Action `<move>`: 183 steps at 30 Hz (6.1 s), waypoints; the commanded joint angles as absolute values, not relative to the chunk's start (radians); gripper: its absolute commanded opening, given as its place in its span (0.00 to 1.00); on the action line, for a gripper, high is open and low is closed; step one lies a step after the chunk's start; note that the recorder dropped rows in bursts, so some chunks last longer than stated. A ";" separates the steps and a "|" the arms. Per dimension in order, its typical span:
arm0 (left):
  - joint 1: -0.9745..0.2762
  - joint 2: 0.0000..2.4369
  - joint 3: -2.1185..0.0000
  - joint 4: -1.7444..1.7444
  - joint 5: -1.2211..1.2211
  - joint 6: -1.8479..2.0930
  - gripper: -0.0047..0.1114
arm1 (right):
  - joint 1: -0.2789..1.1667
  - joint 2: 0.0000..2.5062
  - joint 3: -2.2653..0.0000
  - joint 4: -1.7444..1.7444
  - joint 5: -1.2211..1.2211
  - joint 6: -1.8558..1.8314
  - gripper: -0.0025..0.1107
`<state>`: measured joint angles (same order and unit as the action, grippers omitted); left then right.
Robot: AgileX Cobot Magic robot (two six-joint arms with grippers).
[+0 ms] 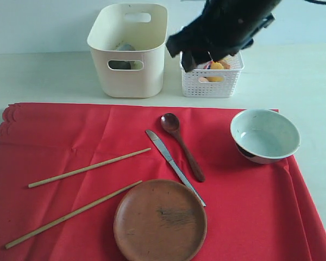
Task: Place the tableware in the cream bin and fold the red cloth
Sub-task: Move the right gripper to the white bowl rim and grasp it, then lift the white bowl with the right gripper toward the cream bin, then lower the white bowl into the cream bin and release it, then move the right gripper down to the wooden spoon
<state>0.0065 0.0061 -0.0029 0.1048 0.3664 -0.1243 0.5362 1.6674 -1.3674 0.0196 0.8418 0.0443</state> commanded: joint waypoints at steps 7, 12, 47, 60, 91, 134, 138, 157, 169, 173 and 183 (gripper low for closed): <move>-0.001 0.000 0.000 0.104 0.360 -0.124 0.04 | 0.535 1.644 -1.108 -0.286 0.776 0.368 0.52; -0.001 0.000 0.000 0.104 0.360 -0.124 0.04 | 0.535 1.644 -1.031 -0.235 0.718 0.368 0.52; -0.001 0.000 0.000 0.104 0.360 -0.124 0.04 | 0.533 1.794 -0.805 -0.318 0.351 0.431 0.02; -0.001 0.000 0.000 0.104 0.360 -0.124 0.04 | 0.533 1.504 -0.829 -0.318 0.203 0.438 0.02; -0.001 0.000 0.000 0.104 0.360 -0.124 0.04 | 0.533 2.195 -1.717 -0.345 -0.204 0.361 0.02; -0.001 0.000 0.000 0.104 0.360 -0.124 0.04 | 0.535 2.267 -1.756 -0.345 -0.052 0.361 0.05; -0.001 0.000 0.000 0.104 0.360 -0.124 0.04 | 0.535 2.267 -1.756 -0.345 -0.075 0.361 0.19; -0.001 0.000 0.000 0.104 0.360 -0.124 0.04 | 0.535 1.975 -1.756 -0.331 0.420 0.376 0.64; -0.001 0.000 0.000 0.104 0.360 -0.124 0.04 | 0.535 1.711 -1.617 0.114 0.890 -0.110 0.64; -0.001 0.000 0.000 0.104 0.360 -0.124 0.04 | 0.535 1.690 -1.491 0.192 0.877 -0.154 0.64; -0.001 0.000 0.000 0.104 0.360 -0.124 0.04 | 0.535 1.691 -1.158 0.209 0.639 -0.156 0.64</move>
